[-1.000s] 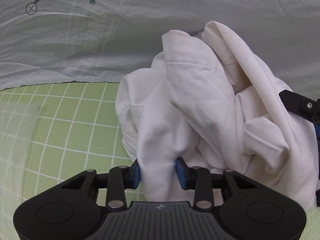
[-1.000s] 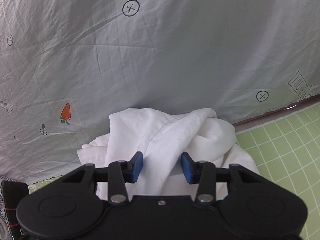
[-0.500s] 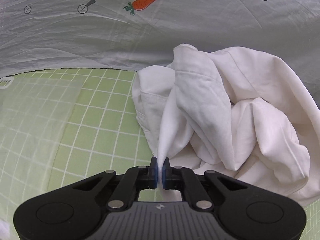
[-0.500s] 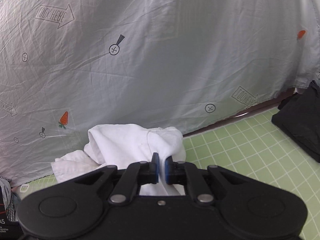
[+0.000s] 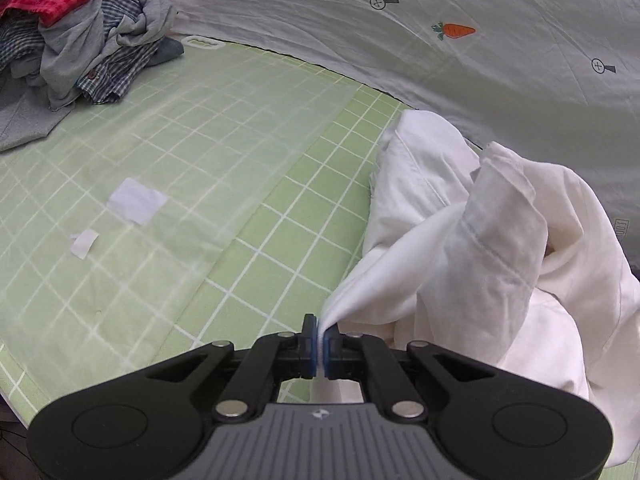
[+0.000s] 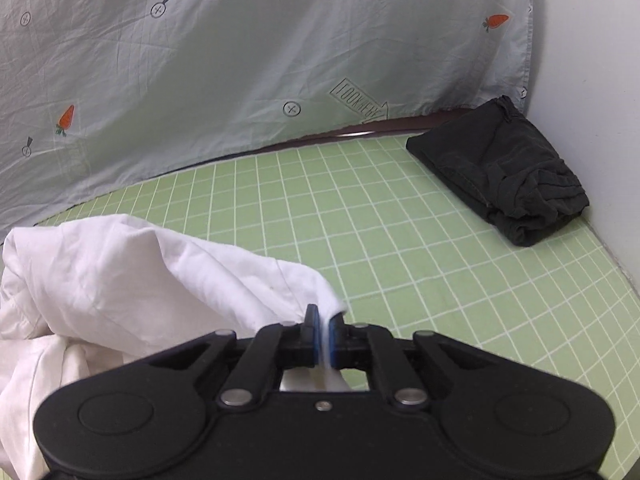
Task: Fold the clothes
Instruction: 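Lift and pull the shirt apart with both tools to spread it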
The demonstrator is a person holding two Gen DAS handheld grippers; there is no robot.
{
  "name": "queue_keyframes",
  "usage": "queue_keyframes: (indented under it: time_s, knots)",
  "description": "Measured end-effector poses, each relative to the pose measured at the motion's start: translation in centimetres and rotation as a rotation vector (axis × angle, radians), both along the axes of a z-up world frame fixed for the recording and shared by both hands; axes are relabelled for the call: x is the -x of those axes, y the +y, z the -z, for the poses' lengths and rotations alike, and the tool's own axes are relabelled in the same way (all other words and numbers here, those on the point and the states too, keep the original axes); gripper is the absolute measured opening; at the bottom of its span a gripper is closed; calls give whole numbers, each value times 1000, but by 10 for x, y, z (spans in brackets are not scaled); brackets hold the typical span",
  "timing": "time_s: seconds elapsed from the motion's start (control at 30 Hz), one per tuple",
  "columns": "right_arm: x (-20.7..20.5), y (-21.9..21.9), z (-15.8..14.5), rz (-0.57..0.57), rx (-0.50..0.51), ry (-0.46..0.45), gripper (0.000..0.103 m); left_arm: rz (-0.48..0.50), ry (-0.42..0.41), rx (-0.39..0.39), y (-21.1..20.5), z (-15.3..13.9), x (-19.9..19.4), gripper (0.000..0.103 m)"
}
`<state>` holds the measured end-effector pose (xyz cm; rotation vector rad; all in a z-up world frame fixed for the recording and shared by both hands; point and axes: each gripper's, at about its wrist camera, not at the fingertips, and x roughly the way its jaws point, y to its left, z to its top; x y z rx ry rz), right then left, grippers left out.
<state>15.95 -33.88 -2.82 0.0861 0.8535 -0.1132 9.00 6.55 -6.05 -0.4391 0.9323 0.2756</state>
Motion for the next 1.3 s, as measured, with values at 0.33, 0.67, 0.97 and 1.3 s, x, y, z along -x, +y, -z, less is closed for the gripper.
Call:
queue_keyframes:
  time_s: [0.33, 0.67, 0.97, 1.3]
  knots:
    - [1, 62, 47, -203, 72, 175, 56, -41, -32, -3, -27, 7, 30, 4]
    - [-41, 56, 58, -263, 93, 145, 16, -83, -11, -10, -38, 7, 26, 4]
    - [-122, 17, 45, -254, 167, 60, 10, -134, 45, 11, -45, 17, 0, 4]
    - [-147, -30, 35, -169, 174, -31, 14, 30, 118, -93, -101, 23, -42, 3]
